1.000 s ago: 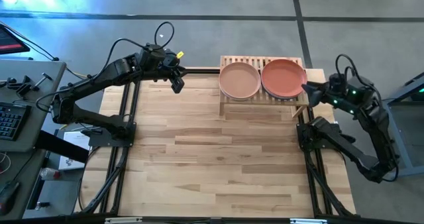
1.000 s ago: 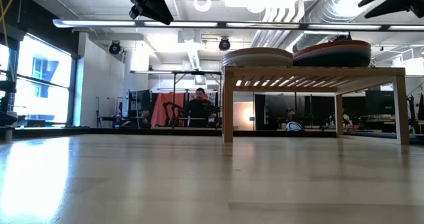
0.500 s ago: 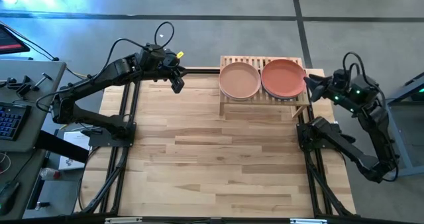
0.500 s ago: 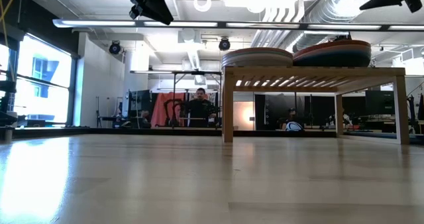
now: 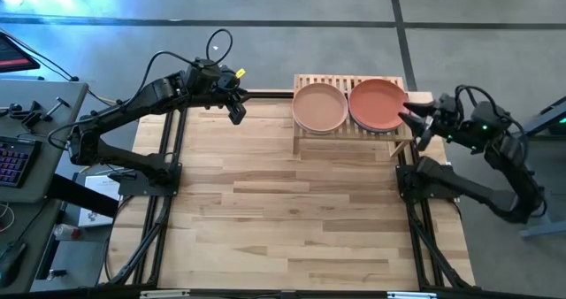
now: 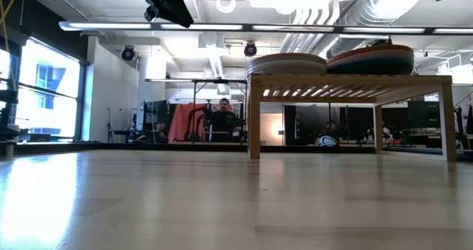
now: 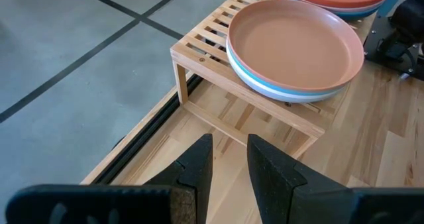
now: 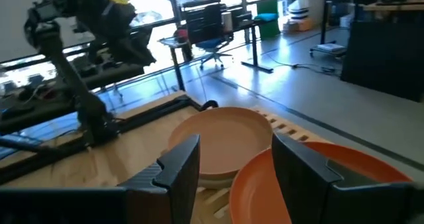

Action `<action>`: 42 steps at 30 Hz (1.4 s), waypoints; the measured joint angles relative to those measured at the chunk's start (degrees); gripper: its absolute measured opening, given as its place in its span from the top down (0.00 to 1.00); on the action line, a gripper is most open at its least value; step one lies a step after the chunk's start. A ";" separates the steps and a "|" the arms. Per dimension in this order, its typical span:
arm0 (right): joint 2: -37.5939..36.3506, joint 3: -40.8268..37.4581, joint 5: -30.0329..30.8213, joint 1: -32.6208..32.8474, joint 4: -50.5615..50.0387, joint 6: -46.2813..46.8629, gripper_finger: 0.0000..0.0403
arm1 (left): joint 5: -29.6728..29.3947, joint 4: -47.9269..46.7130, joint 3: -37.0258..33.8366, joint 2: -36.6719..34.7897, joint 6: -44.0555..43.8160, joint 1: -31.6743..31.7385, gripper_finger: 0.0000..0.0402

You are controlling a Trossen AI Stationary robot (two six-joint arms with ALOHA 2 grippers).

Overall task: Place and stack plates onto a shelf
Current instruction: Return to Home Position

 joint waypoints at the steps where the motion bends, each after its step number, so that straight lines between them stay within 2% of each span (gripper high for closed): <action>1: 0.00 0.00 1.18 1.95 -0.01 -0.01 0.58 | 0.00 0.02 0.00 0.00 0.00 -0.02 0.79; 8: 0.00 0.00 8.38 16.95 -3.34 -1.76 0.58 | -0.02 0.00 0.00 0.00 0.00 0.00 0.79; 15: -0.02 -0.02 18.96 30.36 -4.93 -4.99 0.57 | 0.00 0.00 0.00 0.00 0.00 -0.02 0.79; 20: 0.01 -0.02 24.64 36.44 -6.17 -4.97 0.49 | 0.00 0.01 0.00 0.00 0.00 0.00 0.79; 25: 1.32 -0.03 25.35 37.79 -6.28 -4.98 0.37 | -0.01 0.02 0.00 0.00 0.00 0.00 0.79; 28: 1.47 -0.04 25.36 37.75 -6.26 -4.89 0.32 | 0.00 0.01 0.00 0.00 0.00 0.00 0.79; 42: 1.99 -0.02 23.78 37.72 -5.98 -3.61 0.31 | 0.00 0.00 0.00 0.00 0.00 0.00 0.79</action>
